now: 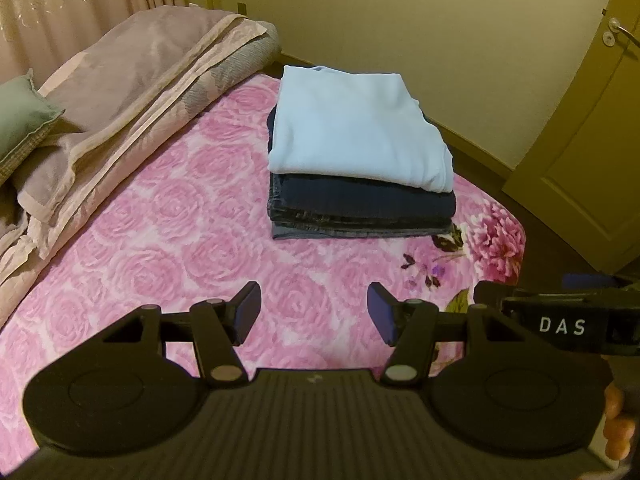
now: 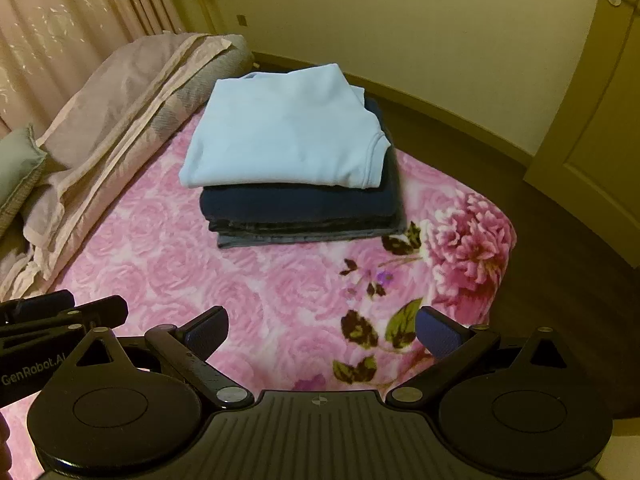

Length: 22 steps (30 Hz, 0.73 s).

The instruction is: Fold clothes

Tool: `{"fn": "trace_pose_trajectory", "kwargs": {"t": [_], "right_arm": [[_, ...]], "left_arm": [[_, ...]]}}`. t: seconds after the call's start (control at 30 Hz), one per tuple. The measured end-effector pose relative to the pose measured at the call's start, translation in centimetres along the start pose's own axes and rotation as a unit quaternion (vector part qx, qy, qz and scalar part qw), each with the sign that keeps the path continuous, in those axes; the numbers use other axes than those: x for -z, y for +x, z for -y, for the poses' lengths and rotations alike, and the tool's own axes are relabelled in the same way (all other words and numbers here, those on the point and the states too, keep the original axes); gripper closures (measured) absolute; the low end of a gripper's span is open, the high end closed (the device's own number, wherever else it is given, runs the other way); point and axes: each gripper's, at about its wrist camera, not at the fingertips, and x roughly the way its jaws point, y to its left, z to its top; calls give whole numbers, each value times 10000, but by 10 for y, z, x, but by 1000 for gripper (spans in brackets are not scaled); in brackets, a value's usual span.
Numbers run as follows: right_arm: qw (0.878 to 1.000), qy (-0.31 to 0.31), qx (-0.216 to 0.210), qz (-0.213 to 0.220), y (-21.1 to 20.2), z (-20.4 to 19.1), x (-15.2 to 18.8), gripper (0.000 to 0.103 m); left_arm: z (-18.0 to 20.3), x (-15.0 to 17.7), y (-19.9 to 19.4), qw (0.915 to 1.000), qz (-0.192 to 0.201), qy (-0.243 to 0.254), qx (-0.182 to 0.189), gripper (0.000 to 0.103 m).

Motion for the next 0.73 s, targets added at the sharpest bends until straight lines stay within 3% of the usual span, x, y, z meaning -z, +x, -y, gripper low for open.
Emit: {"fn": "trace_pose_trajectory", "kwargs": {"t": [0.4,0.73], "right_arm": [[9999,-22,18,-149,17,12,-18,1],[9998,-53,2,-201,21,19,-26,1]], "left_arm": [[11,-16,18,10000,-89,-3,-34,48],[19,-27,21,9999,92,-8,-121,48]]}}
